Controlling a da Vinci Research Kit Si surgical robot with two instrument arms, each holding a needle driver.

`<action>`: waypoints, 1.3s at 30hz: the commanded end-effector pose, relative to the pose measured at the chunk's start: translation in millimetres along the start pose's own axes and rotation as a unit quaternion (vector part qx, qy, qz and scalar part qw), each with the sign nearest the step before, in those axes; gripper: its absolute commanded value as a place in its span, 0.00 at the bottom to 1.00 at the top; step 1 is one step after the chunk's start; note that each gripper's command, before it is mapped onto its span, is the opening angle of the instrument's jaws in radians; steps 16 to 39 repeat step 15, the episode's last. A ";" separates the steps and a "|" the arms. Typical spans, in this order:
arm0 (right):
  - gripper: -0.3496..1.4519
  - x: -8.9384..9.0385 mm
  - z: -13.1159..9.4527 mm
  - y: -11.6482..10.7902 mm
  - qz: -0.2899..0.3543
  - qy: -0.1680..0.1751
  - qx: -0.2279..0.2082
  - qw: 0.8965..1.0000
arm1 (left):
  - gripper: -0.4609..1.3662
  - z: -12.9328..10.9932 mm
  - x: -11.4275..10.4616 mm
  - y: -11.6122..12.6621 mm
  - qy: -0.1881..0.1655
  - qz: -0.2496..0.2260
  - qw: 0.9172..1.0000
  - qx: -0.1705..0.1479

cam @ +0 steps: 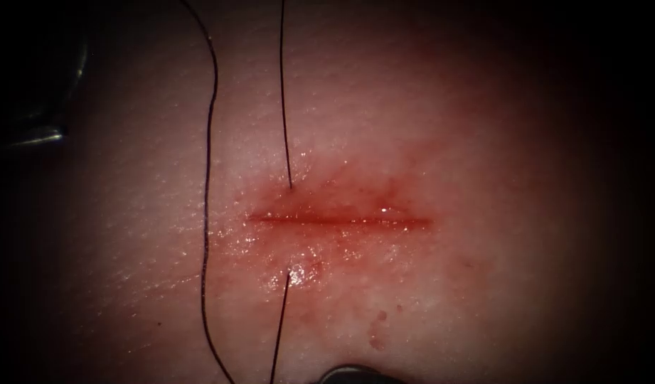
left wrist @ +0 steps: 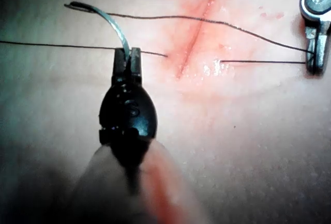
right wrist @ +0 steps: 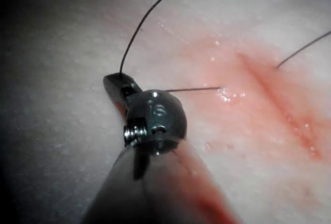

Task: Wound Closure
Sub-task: Use the right tool to pull the suture through the incision

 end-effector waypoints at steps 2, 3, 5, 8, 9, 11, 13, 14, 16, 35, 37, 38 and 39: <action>0.00 0.0 0.1 -0.4 -0.002 0.001 0.003 1.000 | 0.06 0.1 -0.5 0.1 0.002 -0.003 1.000 -0.001; 0.00 0.0 0.3 -0.7 -0.004 0.000 0.005 1.000 | 0.06 0.3 -0.9 0.2 0.000 -0.006 1.000 -0.001; 0.00 -0.1 0.4 -0.9 -0.004 0.001 0.008 1.000 | 0.06 0.3 -1.2 0.2 -0.001 -0.007 1.000 -0.001; 0.00 -0.3 0.8 -1.2 -0.005 -0.001 0.010 1.000 | 0.06 0.4 -1.5 0.2 -0.003 -0.008 1.000 -0.001; 0.00 -0.3 0.8 -1.2 -0.005 -0.001 0.010 1.000 | 0.06 0.4 -1.5 0.2 -0.003 -0.008 1.000 -0.001; 0.00 -0.3 0.9 -1.2 -0.005 -0.001 0.010 1.000 | 0.06 0.4 -1.4 0.2 -0.004 -0.009 1.000 0.000; 0.00 -0.2 0.8 -1.1 -0.005 -0.001 0.010 1.000 | 0.06 0.4 -1.3 0.2 -0.004 -0.009 1.000 0.000; 0.00 -0.1 0.8 -1.1 -0.004 -0.001 0.010 1.000 | 0.06 0.3 -1.3 0.2 -0.004 -0.009 1.000 0.000; 0.00 -0.1 0.8 -1.1 -0.004 -0.001 0.010 1.000 | 0.06 0.3 -1.3 0.2 -0.004 -0.009 1.000 0.000; 0.00 -0.1 0.8 -1.1 -0.004 -0.001 0.010 1.000 | 0.06 0.3 -1.3 0.2 -0.004 -0.009 1.000 0.000; 0.00 -0.1 0.8 -1.1 -0.004 -0.001 0.010 1.000 | 0.06 0.3 -1.3 0.2 -0.004 -0.009 1.000 0.000; 0.00 -0.1 0.8 -1.1 -0.004 -0.001 0.010 1.000 | 0.06 0.3 -1.3 0.2 -0.004 -0.009 1.000 0.000; 0.00 -0.1 0.8 -1.1 -0.004 -0.001 0.010 1.000 | 0.06 0.3 -1.3 0.2 -0.004 -0.009 1.000 0.000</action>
